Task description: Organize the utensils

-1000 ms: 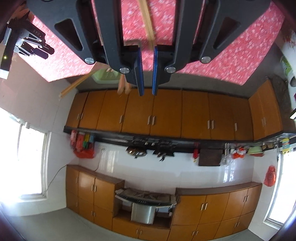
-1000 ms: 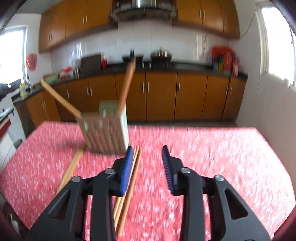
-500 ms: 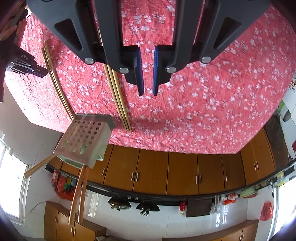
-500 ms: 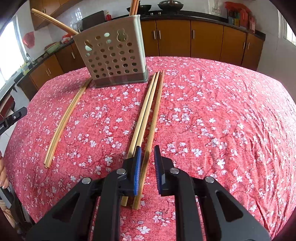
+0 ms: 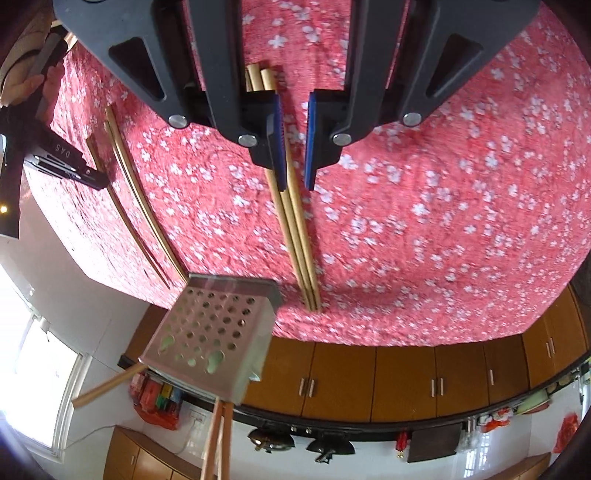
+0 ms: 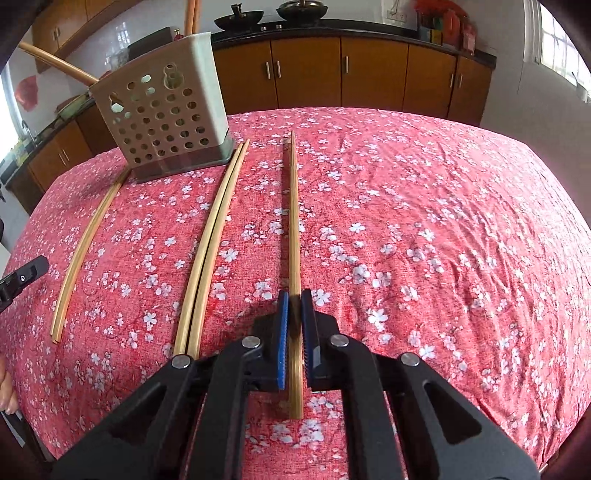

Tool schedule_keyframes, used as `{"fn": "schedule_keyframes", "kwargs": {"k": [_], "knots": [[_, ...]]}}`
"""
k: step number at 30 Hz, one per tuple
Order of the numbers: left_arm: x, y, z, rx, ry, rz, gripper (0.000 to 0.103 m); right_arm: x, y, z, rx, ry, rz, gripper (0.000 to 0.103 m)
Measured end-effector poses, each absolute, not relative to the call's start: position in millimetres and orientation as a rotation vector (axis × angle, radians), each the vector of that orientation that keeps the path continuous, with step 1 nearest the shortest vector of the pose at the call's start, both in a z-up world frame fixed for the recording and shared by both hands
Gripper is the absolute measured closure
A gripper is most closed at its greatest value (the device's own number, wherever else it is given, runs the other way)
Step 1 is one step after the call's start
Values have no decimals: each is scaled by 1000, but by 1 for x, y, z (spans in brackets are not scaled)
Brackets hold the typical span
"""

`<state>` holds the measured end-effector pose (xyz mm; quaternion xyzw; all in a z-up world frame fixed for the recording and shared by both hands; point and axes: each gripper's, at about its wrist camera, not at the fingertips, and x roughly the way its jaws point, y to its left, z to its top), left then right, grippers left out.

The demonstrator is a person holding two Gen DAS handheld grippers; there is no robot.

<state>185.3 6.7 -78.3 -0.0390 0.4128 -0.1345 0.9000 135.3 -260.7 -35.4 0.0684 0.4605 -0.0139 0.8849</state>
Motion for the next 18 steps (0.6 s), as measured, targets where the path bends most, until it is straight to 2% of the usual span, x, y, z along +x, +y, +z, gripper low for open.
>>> {"fn": "schedule_keyframes", "kwargs": {"k": [8, 18], "knots": [[191, -7, -98, -32, 915, -275, 92, 132, -259, -35, 132, 955, -25, 95], [199, -8, -104, 10, 906, -213, 93, 134, -254, -36, 119, 953, -33, 95]]}}
